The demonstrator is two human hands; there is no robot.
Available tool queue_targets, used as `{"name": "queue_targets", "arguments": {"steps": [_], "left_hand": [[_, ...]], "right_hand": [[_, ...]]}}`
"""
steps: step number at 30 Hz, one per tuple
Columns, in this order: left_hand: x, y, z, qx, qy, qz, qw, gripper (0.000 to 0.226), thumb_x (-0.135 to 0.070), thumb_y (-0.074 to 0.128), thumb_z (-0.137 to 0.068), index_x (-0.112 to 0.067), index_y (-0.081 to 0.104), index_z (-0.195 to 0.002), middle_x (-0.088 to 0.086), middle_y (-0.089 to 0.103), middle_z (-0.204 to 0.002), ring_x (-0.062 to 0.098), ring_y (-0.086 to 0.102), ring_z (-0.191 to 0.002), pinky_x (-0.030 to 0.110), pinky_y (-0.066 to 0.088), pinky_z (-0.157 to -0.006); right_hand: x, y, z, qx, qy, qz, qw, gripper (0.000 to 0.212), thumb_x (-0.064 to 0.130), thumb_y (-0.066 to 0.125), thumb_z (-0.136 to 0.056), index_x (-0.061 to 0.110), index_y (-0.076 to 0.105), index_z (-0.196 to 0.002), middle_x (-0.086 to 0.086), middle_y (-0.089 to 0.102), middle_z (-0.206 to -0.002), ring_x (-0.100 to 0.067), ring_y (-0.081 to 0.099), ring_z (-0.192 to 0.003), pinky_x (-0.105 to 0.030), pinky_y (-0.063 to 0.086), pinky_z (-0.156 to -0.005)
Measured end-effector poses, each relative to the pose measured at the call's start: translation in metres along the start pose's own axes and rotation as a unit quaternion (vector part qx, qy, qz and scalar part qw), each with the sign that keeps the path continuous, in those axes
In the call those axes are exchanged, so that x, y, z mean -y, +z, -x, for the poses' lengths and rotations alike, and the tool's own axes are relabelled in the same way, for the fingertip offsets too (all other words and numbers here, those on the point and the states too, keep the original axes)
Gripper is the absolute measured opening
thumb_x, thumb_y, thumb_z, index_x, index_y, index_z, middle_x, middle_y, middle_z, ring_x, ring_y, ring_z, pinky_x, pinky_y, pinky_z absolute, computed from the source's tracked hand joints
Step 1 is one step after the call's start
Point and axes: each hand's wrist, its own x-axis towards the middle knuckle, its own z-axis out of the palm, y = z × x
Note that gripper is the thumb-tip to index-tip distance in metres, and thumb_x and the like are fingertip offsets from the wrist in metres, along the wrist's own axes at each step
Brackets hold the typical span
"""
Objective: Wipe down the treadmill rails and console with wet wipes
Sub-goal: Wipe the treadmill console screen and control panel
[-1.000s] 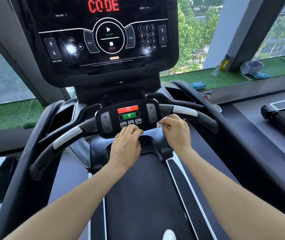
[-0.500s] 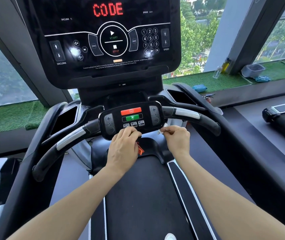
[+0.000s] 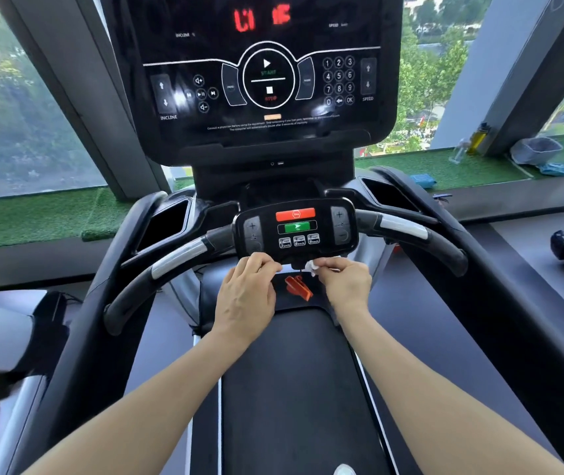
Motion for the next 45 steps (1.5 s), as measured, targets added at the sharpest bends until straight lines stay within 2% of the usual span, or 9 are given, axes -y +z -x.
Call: {"name": "queue_targets", "arguments": {"steps": [3,8,12,15,19,27,32,37,45], "left_hand": [[0.002,-0.001,0.002,0.004,0.0,0.003,1.0,0.036,0.006,0.065,-0.071,-0.013,0.067,-0.102,-0.003,0.059,-0.101,0.02,0.057,-0.093,0.025,0.037,-0.08],[-0.004,0.002,0.006,0.039,0.003,0.02,0.999,0.037,0.003,0.06,-0.077,-0.015,0.064,-0.11,-0.003,0.057,-0.107,0.019,0.054,-0.101,0.024,0.034,-0.082],[-0.006,0.003,0.01,0.069,0.011,0.024,0.997,0.039,-0.001,0.057,-0.082,-0.018,0.061,-0.118,-0.004,0.054,-0.115,0.018,0.05,-0.109,0.021,0.028,-0.081],[-0.003,0.002,0.009,0.077,0.004,0.025,0.997,0.042,-0.004,0.054,-0.085,-0.019,0.058,-0.124,-0.005,0.052,-0.121,0.017,0.047,-0.114,0.021,0.027,-0.081],[0.0,0.003,0.008,0.077,0.005,0.021,0.997,0.044,-0.003,0.056,-0.083,-0.019,0.058,-0.124,-0.005,0.052,-0.123,0.018,0.048,-0.114,0.026,0.035,-0.086],[0.005,0.007,0.007,0.058,-0.005,0.016,0.998,0.047,0.001,0.061,-0.076,-0.015,0.061,-0.12,-0.002,0.056,-0.118,0.022,0.053,-0.109,0.032,0.041,-0.084],[0.001,0.002,0.007,0.072,-0.014,0.009,0.997,0.046,-0.002,0.057,-0.081,-0.016,0.058,-0.124,-0.003,0.053,-0.123,0.021,0.049,-0.114,0.031,0.038,-0.089],[0.0,-0.001,0.008,0.067,-0.013,0.008,0.998,0.045,0.0,0.058,-0.079,-0.015,0.06,-0.121,-0.002,0.053,-0.12,0.021,0.05,-0.11,0.03,0.04,-0.087],[-0.031,0.003,-0.009,0.081,0.045,0.041,0.995,0.041,-0.006,0.053,-0.086,-0.018,0.057,-0.125,-0.006,0.052,-0.122,0.016,0.046,-0.112,0.024,0.035,-0.09]], "right_hand": [[0.004,-0.007,0.004,0.033,-0.022,0.025,0.999,0.009,0.004,0.069,-0.08,0.011,0.074,-0.078,0.004,0.066,-0.072,-0.005,0.059,-0.066,-0.01,0.045,-0.064],[0.003,-0.017,0.013,0.043,-0.062,0.135,0.988,0.009,0.008,0.061,-0.085,0.014,0.069,-0.086,0.007,0.06,-0.074,-0.01,0.055,-0.072,-0.019,0.04,-0.066],[0.007,-0.013,0.018,0.05,-0.161,0.235,0.957,0.021,0.01,0.05,-0.092,0.015,0.068,-0.103,0.004,0.055,-0.095,-0.016,0.054,-0.089,-0.027,0.042,-0.076],[0.014,-0.004,0.021,0.075,-0.23,0.286,0.927,0.023,0.015,0.048,-0.096,0.015,0.067,-0.109,0.0,0.054,-0.102,-0.014,0.05,-0.09,-0.028,0.042,-0.074],[0.014,0.005,0.022,0.097,-0.268,0.353,0.891,0.024,0.014,0.052,-0.094,0.006,0.066,-0.111,-0.009,0.052,-0.102,-0.027,0.053,-0.093,-0.041,0.047,-0.076],[0.015,-0.003,0.012,0.076,-0.293,0.443,0.844,0.024,0.009,0.05,-0.094,0.002,0.067,-0.109,-0.015,0.052,-0.102,-0.032,0.051,-0.096,-0.031,0.038,-0.07],[0.014,0.007,0.017,0.109,-0.336,0.446,0.823,0.02,0.012,0.055,-0.09,-0.002,0.068,-0.095,-0.015,0.053,-0.095,-0.033,0.053,-0.088,-0.039,0.046,-0.066],[0.005,-0.019,0.005,0.052,-0.275,0.478,0.832,0.024,0.004,0.046,-0.094,0.002,0.069,-0.102,-0.012,0.056,-0.1,-0.03,0.056,-0.091,-0.027,0.034,-0.066],[0.029,-0.061,0.005,-0.051,-0.167,0.354,0.919,0.02,0.008,0.05,-0.089,0.005,0.068,-0.096,-0.008,0.061,-0.096,-0.03,0.057,-0.092,-0.03,0.039,-0.07]]}}
